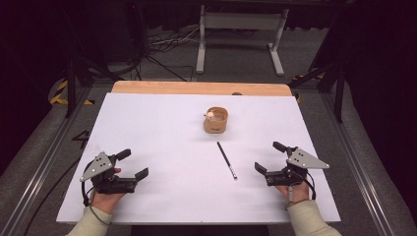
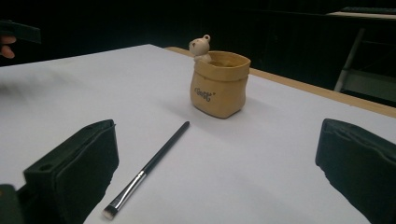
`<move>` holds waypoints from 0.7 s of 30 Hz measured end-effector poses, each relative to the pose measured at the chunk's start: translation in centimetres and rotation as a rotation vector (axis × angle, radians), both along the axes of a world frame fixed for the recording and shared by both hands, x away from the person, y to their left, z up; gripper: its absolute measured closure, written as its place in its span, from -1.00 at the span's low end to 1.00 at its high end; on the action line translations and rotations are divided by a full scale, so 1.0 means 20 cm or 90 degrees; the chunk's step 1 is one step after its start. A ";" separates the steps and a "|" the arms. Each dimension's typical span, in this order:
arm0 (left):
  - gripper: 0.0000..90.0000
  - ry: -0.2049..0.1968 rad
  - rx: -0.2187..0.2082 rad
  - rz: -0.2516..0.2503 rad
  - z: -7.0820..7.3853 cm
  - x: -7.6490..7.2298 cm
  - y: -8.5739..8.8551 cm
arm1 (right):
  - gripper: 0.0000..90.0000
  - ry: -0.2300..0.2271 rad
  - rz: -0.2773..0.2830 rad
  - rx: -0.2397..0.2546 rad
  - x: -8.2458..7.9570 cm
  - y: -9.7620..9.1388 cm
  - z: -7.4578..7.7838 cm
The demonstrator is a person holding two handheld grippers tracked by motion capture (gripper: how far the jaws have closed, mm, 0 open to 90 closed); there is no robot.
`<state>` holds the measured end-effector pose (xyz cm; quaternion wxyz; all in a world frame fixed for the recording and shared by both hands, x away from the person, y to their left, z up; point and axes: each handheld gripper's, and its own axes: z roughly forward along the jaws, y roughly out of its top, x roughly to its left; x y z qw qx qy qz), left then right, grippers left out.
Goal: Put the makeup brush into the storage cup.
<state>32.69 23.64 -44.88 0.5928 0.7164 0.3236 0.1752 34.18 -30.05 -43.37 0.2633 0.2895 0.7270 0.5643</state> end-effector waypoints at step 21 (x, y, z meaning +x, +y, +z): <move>-0.94 -0.003 0.008 0.003 0.00 -0.01 -0.01 | -0.97 0.007 0.010 0.014 0.02 0.09 0.10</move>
